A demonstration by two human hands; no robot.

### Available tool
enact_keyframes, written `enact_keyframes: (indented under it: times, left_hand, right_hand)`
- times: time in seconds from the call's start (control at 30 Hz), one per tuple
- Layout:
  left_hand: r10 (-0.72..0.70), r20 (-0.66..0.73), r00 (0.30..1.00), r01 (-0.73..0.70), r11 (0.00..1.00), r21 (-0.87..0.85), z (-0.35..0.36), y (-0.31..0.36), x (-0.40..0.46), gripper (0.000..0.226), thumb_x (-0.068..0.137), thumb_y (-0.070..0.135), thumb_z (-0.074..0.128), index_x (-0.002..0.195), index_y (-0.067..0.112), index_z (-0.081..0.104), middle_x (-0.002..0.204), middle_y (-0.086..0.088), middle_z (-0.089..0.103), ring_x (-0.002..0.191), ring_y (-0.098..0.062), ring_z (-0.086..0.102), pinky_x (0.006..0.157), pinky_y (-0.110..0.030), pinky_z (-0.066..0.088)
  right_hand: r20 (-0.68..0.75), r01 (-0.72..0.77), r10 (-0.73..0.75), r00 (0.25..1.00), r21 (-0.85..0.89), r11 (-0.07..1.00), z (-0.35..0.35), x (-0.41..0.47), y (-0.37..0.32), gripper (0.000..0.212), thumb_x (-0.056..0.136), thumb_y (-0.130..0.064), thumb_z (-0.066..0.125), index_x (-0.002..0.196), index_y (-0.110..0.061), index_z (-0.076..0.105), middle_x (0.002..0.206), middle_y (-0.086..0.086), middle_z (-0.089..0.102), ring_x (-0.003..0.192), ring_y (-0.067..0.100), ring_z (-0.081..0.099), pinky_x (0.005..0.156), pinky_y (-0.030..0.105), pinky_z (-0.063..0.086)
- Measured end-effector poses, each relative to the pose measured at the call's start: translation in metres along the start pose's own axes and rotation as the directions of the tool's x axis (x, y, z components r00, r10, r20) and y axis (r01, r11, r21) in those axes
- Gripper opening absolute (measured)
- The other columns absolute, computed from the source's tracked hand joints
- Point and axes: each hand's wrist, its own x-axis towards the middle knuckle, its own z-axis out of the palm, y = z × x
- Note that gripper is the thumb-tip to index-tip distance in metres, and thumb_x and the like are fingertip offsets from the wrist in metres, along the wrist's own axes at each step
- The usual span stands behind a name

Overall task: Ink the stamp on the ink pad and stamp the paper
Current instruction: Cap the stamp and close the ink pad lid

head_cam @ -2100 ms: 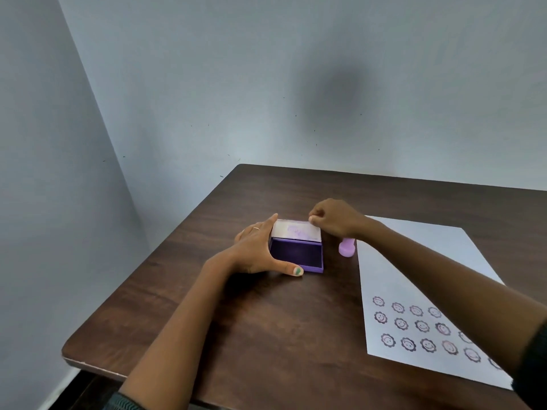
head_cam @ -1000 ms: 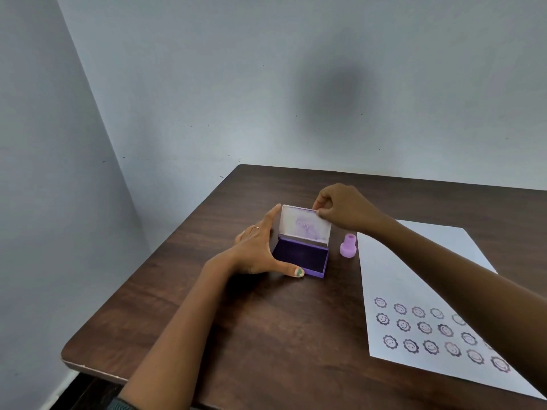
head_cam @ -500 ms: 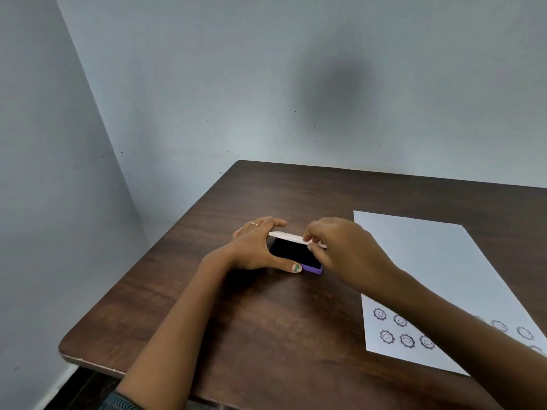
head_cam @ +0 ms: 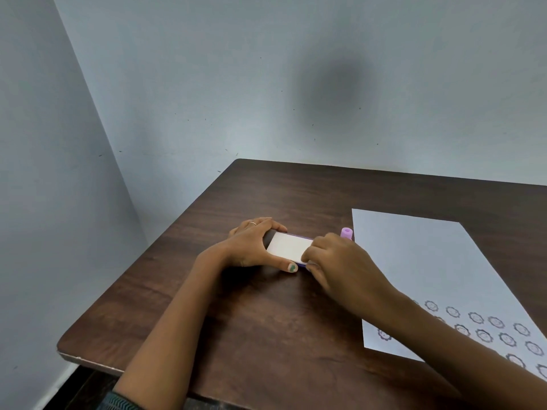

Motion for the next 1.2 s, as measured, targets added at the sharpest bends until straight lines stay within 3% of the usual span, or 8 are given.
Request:
enact_keyframes:
  times: [0.1, 0.27, 0.57, 0.97, 1.2]
  left_hand:
    - [0.002, 0.007, 1.000, -0.002, 1.000, -0.014, -0.001, 0.001, 0.000, 0.071, 0.060, 0.067, 0.073, 0.121, 0.047, 0.043, 0.142, 0.014, 0.034, 0.135, -0.013, 0.022, 0.109, -0.038, 0.016]
    - [0.010, -0.004, 1.000, -0.010, 1.000, -0.014, -0.003, 0.000, -0.001, 0.067, 0.061, 0.068, 0.073, 0.118, 0.047, 0.046, 0.138, 0.017, 0.038, 0.132, -0.011, 0.025, 0.103, -0.035, 0.019]
    - [0.016, -0.006, 1.000, -0.016, 1.000, 0.007, -0.003, -0.001, 0.000, 0.061, 0.061, 0.068, 0.072, 0.112, 0.046, 0.046, 0.127, 0.018, 0.041, 0.123, -0.010, 0.028, 0.096, -0.033, 0.020]
    - [0.011, -0.007, 1.000, -0.011, 1.000, -0.010, -0.003, -0.002, 0.000, 0.063, 0.057, 0.072, 0.069, 0.112, 0.050, 0.047, 0.136, 0.017, 0.043, 0.126, -0.010, 0.026, 0.096, -0.033, 0.018]
    - [0.017, -0.054, 0.998, -0.018, 0.999, -0.027, -0.003, 0.000, -0.001, 0.060, 0.056, 0.067, 0.075, 0.107, 0.051, 0.048, 0.127, 0.017, 0.047, 0.117, -0.006, 0.025, 0.095, -0.033, 0.020]
  right_hand:
    - [-0.010, 0.006, -0.005, 1.000, 0.026, 1.000, -0.001, 0.001, 0.004, 0.025, 0.093, -0.024, 0.047, 0.112, -0.018, 0.061, 0.120, 0.001, 0.063, 0.106, 0.015, 0.051, 0.110, 0.038, 0.027]
    - [-0.017, 0.018, -0.018, 1.000, 0.018, 1.000, -0.007, 0.010, 0.014, 0.041, 0.086, -0.041, 0.055, 0.121, -0.021, 0.054, 0.126, 0.000, 0.058, 0.113, 0.018, 0.045, 0.092, 0.031, 0.037]
    - [0.271, 0.025, -0.011, 0.963, -0.051, 0.998, -0.018, 0.037, 0.027, 0.066, 0.077, -0.057, 0.058, 0.131, -0.023, 0.044, 0.130, 0.002, 0.055, 0.121, 0.022, 0.039, 0.096, 0.039, 0.031]
    - [0.350, -0.019, -0.024, 0.936, 0.118, 0.993, -0.027, 0.051, 0.028, 0.064, 0.071, -0.045, 0.072, 0.124, -0.017, 0.051, 0.124, 0.003, 0.059, 0.109, 0.021, 0.052, 0.090, 0.035, 0.042]
    - [0.350, 0.002, -0.027, 0.936, 0.071, 0.997, -0.019, 0.052, 0.030, 0.060, 0.077, -0.043, 0.067, 0.128, -0.017, 0.047, 0.132, 0.005, 0.054, 0.118, 0.023, 0.047, 0.095, 0.036, 0.034]
